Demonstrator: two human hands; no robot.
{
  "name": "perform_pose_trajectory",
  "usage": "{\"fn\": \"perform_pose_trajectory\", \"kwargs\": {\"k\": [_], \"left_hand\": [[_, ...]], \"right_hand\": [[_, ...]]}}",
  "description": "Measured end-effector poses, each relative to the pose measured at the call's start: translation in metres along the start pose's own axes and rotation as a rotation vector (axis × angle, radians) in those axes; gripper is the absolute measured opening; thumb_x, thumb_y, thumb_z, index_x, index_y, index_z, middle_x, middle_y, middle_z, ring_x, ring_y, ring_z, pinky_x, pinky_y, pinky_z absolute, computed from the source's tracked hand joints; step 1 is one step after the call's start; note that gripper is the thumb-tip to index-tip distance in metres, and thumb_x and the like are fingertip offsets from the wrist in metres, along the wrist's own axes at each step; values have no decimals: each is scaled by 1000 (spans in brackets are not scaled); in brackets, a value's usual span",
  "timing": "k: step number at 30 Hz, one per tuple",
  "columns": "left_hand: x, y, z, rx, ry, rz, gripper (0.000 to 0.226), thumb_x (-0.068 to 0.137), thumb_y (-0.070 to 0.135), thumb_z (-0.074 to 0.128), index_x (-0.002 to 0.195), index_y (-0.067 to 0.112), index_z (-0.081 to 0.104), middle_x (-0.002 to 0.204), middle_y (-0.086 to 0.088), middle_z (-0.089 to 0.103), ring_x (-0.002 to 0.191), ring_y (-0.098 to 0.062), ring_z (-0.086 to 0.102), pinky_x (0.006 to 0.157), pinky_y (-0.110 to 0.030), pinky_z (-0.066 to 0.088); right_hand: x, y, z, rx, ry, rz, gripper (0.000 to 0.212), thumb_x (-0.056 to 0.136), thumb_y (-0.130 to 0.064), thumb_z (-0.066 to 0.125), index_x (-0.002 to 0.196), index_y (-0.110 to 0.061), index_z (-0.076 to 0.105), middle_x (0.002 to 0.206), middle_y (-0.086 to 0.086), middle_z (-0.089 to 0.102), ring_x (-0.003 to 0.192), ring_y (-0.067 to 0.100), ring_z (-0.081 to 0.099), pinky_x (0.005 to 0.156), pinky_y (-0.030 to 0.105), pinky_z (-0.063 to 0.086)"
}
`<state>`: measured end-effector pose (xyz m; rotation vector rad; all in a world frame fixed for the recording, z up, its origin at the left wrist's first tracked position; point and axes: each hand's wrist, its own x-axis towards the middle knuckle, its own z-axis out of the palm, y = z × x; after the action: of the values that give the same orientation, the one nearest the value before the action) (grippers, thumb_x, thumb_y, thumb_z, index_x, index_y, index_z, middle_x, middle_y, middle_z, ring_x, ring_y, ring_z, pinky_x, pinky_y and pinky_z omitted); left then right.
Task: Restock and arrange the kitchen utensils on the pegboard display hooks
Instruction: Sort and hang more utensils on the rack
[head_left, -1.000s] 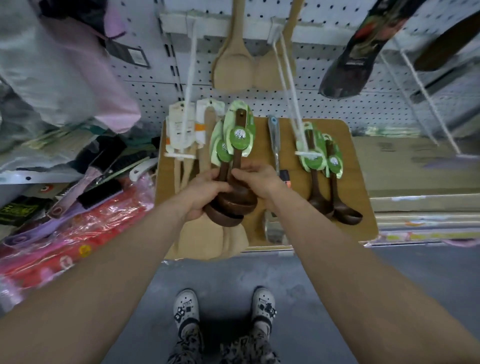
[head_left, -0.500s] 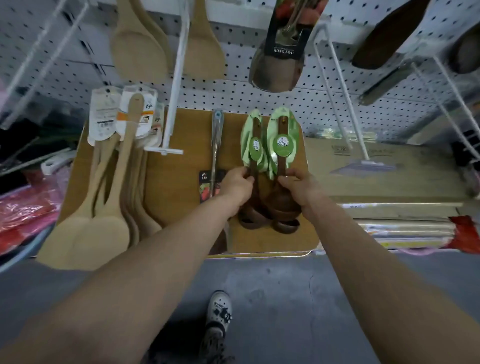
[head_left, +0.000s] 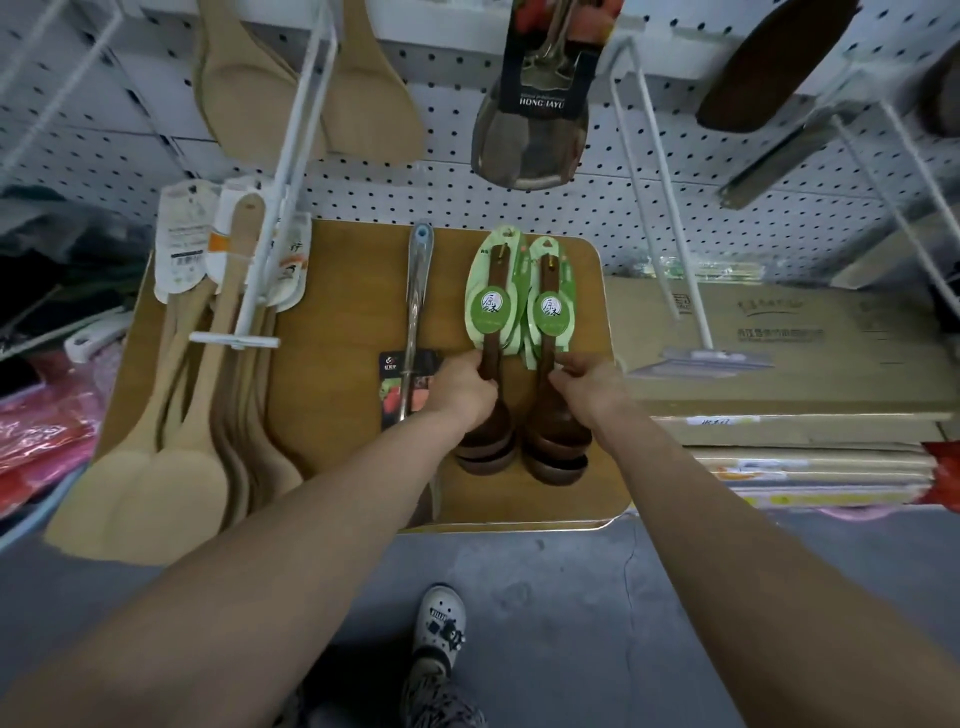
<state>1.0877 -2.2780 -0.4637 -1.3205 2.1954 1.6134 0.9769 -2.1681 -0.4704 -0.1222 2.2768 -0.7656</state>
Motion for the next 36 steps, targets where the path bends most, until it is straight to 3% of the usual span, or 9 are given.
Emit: {"fn": "perform_pose_trajectory", "kwargs": {"k": [5, 8, 14, 17, 19, 24, 28, 32, 36], "left_hand": [[-3, 4, -3, 40, -13, -5, 32, 94, 12, 54, 125, 16, 60, 125, -8, 62, 115, -27, 56, 93, -29, 42], [-8, 4, -7, 64, 0, 7, 32, 93, 14, 56, 125, 15, 59, 126, -8, 61, 117, -27, 56, 94, -30, 42], [-30, 3, -26, 162, 41, 69, 45, 94, 19, 55, 138, 18, 48, 138, -11, 50, 123, -29, 51, 105, -35, 41], [-47, -1, -39, 182, 68, 139, 42, 93, 19, 56, 135, 20, 52, 134, -9, 55, 121, -27, 53, 103, -37, 43], [-63, -3, -51, 183, 88, 189, 40, 93, 17, 56, 133, 20, 54, 132, -7, 58, 119, -25, 55, 102, -35, 44], [-113, -12, -91, 138, 75, 299, 32, 94, 14, 57, 126, 18, 59, 122, -1, 65, 112, -18, 60, 99, -36, 48], [-172, -32, -139, 120, 104, 378, 27, 94, 17, 59, 120, 17, 63, 116, -1, 68, 106, -18, 63, 94, -35, 50], [-238, -66, -209, 67, 208, 428, 22, 92, 13, 60, 113, 15, 67, 105, -1, 69, 98, -17, 64, 87, -28, 49], [-302, -109, -286, 45, 345, 452, 18, 90, 12, 61, 105, 19, 68, 89, 10, 64, 87, -12, 64, 78, -19, 47]], "right_hand": [[-16, -19, -5, -16, 45, -61, 34, 95, -26, 57, 129, -22, 58, 114, 6, 65, 104, 28, 63, 97, 43, 50], [-26, -26, -6, -30, 53, -135, 34, 97, -22, 56, 131, -21, 58, 123, 2, 63, 106, 23, 60, 98, 34, 48], [-57, -42, 1, -60, 50, -238, 29, 97, -18, 57, 125, -18, 62, 121, 3, 66, 94, 15, 57, 80, 20, 41], [-78, -51, 6, -83, 47, -282, 26, 95, -15, 58, 120, -17, 65, 119, 4, 67, 105, 19, 61, 89, 24, 46], [-98, -56, 10, -92, 36, -332, 25, 96, -14, 58, 119, -15, 66, 117, 5, 67, 102, 18, 60, 92, 27, 48], [-159, -68, 28, -177, 45, -455, 26, 95, -14, 58, 120, -13, 65, 110, 5, 70, 100, 19, 64, 84, 26, 48], [-223, -87, 52, -258, 60, -543, 21, 92, -12, 60, 111, -14, 70, 96, 4, 71, 87, 16, 61, 83, 29, 50], [-294, -122, 92, -372, 71, -670, 22, 89, -17, 59, 107, -21, 72, 96, 2, 71, 95, 23, 64, 82, 33, 50], [-368, -169, 140, -431, 46, -870, 21, 90, -18, 61, 107, -25, 72, 93, -5, 70, 95, 18, 65, 81, 28, 50]]}}
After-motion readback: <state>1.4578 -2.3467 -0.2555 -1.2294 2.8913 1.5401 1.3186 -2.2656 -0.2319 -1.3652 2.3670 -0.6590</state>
